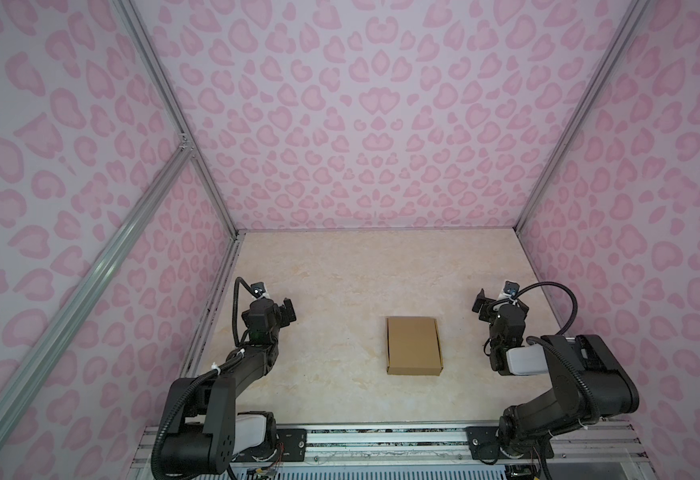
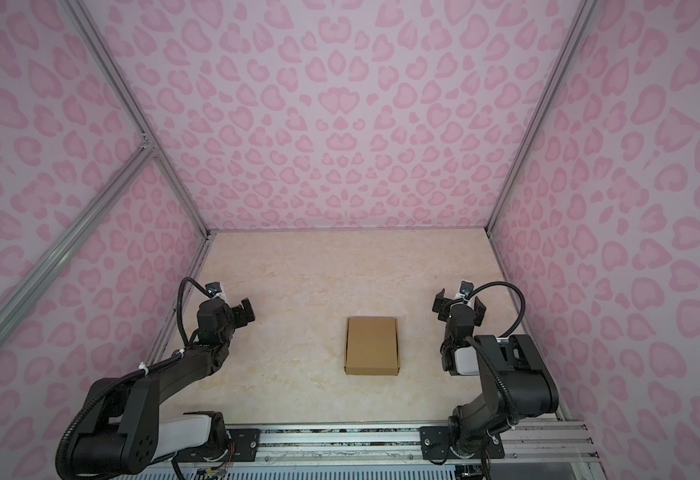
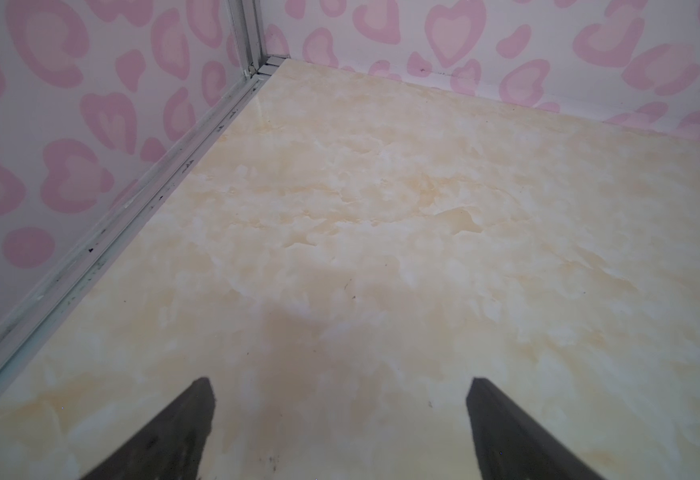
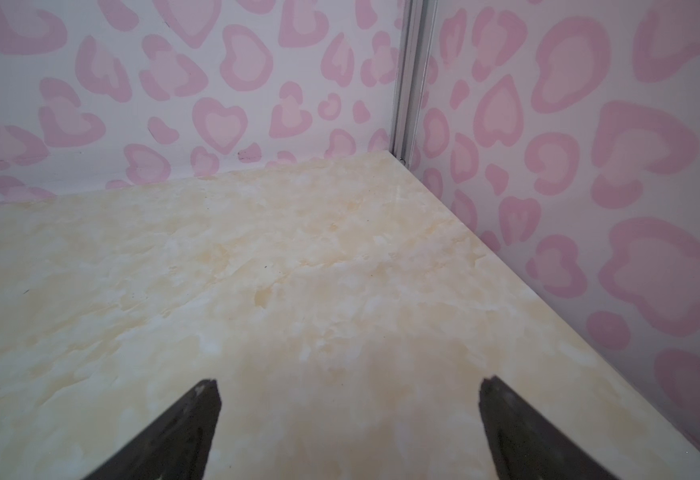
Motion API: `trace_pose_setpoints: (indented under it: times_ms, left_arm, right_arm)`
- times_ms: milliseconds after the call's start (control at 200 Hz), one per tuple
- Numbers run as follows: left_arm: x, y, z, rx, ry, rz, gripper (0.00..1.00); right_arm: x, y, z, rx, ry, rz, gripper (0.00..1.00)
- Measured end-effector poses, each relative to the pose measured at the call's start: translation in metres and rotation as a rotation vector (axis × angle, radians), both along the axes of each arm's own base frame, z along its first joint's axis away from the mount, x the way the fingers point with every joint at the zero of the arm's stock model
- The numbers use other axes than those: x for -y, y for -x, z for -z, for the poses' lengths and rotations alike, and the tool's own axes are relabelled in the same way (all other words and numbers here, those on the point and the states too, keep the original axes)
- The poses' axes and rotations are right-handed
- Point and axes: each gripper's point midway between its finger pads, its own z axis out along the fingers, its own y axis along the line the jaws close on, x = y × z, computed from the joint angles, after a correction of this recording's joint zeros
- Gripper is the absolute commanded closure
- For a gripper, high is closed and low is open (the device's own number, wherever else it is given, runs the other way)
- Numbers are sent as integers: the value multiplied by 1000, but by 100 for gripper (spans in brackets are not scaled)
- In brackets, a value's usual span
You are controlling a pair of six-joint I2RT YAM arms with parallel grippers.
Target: Fold the paper box
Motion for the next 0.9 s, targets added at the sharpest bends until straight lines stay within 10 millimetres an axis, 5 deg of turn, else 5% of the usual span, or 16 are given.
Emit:
trace_pose_setpoints:
  times_ms: [110,235,435,900]
  left_arm:
    - [-1,-10,-8,79,-41,14,3]
    - [-1,-10,13,60,-64,40,3]
    - [-4,-18,-7,152,-72,27,3]
    - [-9,-18,-14,180,-78,-9,3]
  right_arm:
    - [-1,0,0,4,3,-3,0]
    - [-2,0,0,4,2,-7,0]
    - [-2,0,-1,5,6,-10,0]
    - [-11,-9,-5,-1,34,-33,0]
